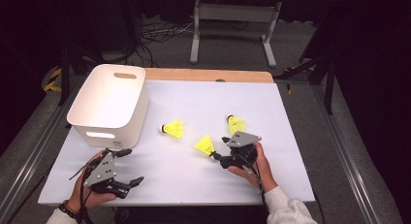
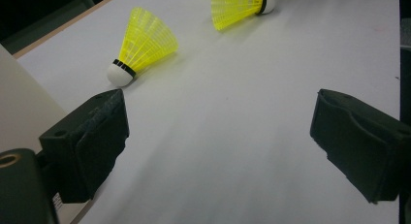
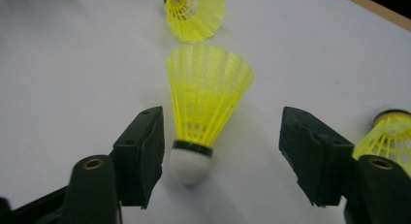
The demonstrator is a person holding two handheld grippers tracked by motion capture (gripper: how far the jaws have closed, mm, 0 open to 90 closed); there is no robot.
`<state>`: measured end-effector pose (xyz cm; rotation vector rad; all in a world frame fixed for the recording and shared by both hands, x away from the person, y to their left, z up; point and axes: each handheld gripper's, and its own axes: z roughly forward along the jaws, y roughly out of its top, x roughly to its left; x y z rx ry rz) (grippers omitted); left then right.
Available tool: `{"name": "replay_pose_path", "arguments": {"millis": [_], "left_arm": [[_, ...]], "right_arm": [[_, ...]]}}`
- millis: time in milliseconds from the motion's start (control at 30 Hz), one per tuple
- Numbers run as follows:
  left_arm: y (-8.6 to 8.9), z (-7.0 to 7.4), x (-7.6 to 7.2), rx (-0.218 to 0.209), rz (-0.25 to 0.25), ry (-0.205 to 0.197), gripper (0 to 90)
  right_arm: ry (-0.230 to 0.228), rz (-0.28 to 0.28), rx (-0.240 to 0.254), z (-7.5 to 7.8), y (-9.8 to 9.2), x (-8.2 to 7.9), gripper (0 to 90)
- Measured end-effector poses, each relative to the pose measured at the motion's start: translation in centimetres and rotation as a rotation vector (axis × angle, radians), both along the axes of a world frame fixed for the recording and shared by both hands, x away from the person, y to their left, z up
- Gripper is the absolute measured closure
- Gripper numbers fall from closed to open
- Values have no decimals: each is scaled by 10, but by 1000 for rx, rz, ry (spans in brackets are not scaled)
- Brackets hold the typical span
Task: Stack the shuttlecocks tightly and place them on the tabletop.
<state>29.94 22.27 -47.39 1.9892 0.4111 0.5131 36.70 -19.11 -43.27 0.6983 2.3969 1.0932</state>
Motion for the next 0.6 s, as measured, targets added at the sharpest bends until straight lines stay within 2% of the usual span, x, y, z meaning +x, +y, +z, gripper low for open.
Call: {"name": "replay_pose_path", "arguments": {"millis": [33,167,233,333,500,533,600], "left_arm": [[0,0,0,0,0,0,77],[0,-1,1,-3,-1,7,77],[0,-1,1,-5,-2,8,76],[0,-1,1,-7,-5,8,76],[-1,-2,1,-3,-10,9,77],[-1,-2,2,-2,-12,9,77],[-2,-2,2,-2,-13,13,77]], "right_arm": [[0,0,0,0,0,0,331],[11,16,-37,4,17,20,259],[59,25,-57,0,24,31,197],[75,25,-107,-6,35,42,156],[149,48,-123,-11,48,53,139],[169,43,-162,-15,55,56,139],[178,39,-199,-19,60,59,142]]}}
